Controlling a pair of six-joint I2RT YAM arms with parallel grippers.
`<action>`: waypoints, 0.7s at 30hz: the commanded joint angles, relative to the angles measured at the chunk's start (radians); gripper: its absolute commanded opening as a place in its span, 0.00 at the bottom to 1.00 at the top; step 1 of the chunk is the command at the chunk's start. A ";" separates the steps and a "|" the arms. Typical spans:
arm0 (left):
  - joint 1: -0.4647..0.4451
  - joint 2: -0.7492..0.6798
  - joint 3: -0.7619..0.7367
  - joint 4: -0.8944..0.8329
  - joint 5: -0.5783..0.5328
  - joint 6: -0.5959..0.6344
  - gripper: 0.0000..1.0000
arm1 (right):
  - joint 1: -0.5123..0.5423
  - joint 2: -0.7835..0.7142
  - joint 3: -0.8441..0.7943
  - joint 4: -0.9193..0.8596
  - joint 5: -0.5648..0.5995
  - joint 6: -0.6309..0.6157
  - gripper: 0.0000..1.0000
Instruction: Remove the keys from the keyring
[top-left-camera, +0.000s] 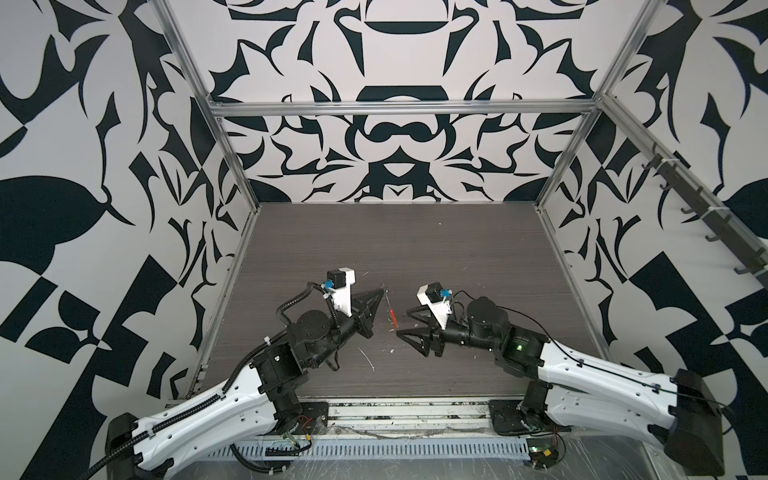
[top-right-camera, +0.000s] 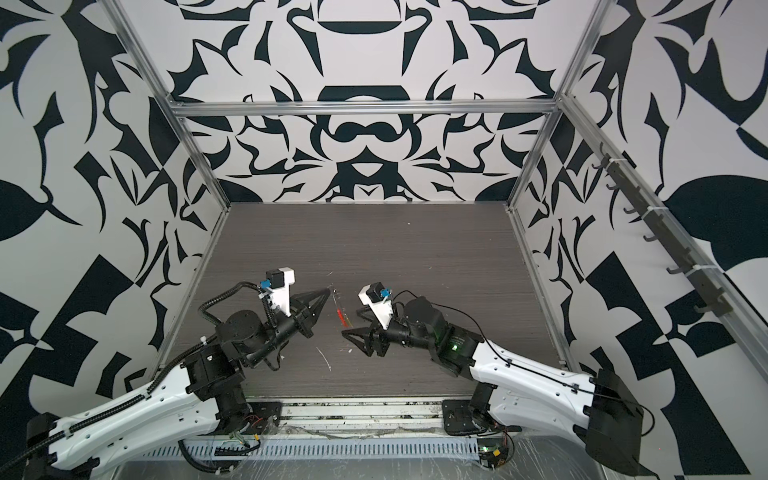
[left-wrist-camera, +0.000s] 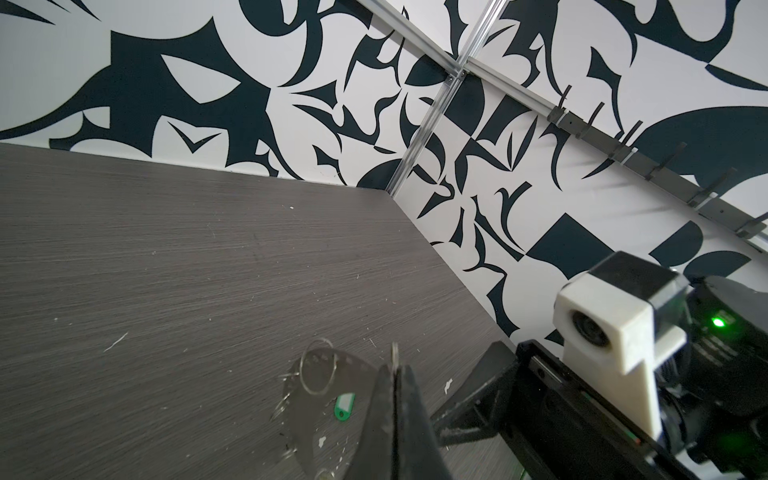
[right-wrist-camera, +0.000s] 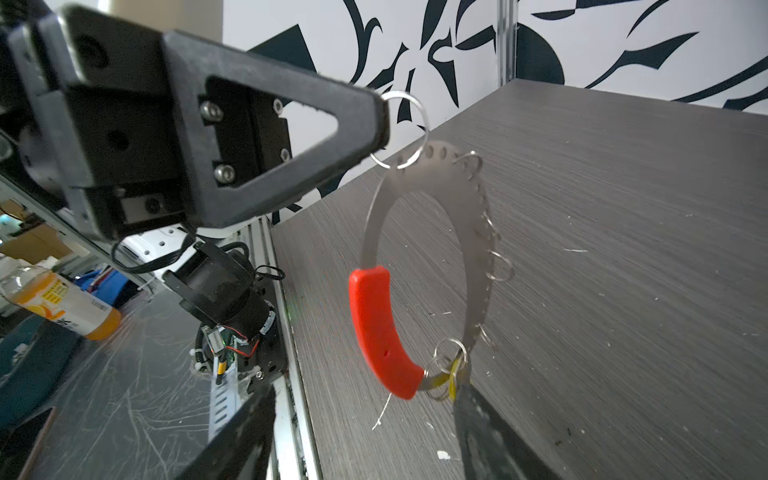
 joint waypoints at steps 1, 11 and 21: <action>-0.002 0.005 0.041 0.055 -0.009 -0.022 0.00 | 0.009 0.031 0.056 0.049 0.104 -0.050 0.70; -0.003 0.034 0.049 0.073 0.016 -0.036 0.00 | 0.031 0.125 0.114 0.064 0.188 -0.077 0.61; -0.004 0.033 0.045 0.070 0.038 -0.045 0.00 | 0.031 0.149 0.132 0.046 0.210 -0.076 0.25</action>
